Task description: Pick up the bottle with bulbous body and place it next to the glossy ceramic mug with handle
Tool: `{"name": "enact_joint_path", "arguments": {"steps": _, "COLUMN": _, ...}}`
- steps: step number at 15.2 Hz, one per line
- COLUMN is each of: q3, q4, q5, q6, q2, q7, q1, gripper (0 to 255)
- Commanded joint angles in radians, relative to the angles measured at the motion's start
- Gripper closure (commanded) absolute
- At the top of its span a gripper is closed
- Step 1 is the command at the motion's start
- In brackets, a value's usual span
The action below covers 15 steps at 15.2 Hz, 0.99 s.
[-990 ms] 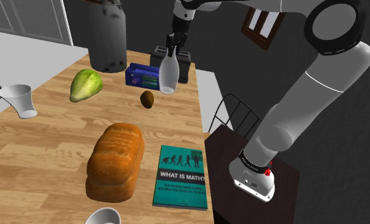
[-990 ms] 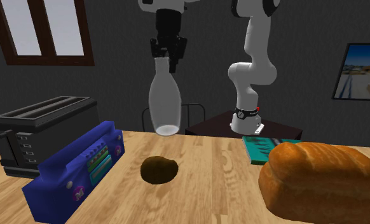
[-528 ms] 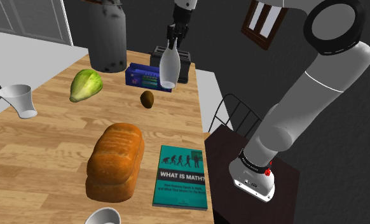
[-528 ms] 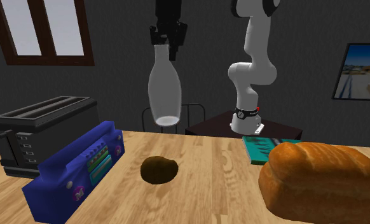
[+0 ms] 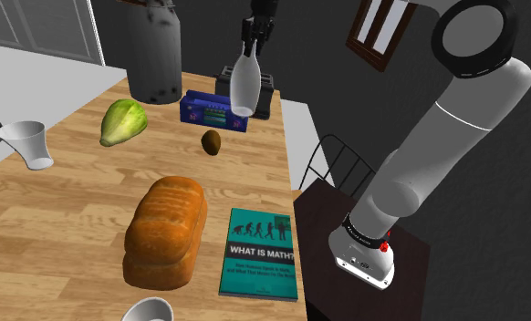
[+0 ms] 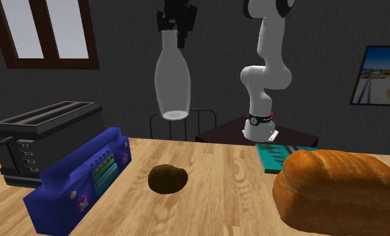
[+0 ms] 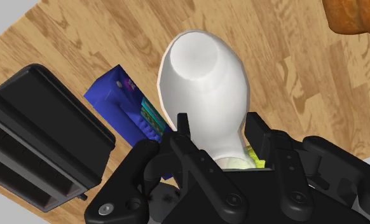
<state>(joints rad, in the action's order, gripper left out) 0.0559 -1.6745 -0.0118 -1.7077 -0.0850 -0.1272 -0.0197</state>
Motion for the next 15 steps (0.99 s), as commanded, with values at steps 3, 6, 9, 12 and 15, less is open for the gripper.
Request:
{"name": "enact_joint_path", "arguments": {"steps": 3, "q3": 0.0, "q4": 0.071, "q5": -0.001, "q6": 0.056, "q2": 0.014, "q7": 0.001, "q1": 0.0, "gripper": 255}}
{"name": "enact_joint_path", "arguments": {"steps": 6, "q3": 0.0, "q4": 0.129, "q5": -0.002, "q6": 0.101, "q2": 0.029, "q7": 0.001, "q1": 0.0, "gripper": 255}}
{"name": "enact_joint_path", "arguments": {"steps": 9, "q3": 0.001, "q4": 0.192, "q5": -0.003, "q6": 0.146, "q2": 0.046, "q7": 0.001, "q1": 0.0, "gripper": 255}}
{"name": "enact_joint_path", "arguments": {"steps": 12, "q3": 0.001, "q4": 0.26, "q5": -0.004, "q6": 0.193, "q2": 0.067, "q7": 0.0, "q1": 0.001, "gripper": 255}}
{"name": "enact_joint_path", "arguments": {"steps": 15, "q3": 0.002, "q4": 0.334, "q5": -0.006, "q6": 0.243, "q2": 0.092, "q7": 0.0, "q1": 0.002, "gripper": 255}}
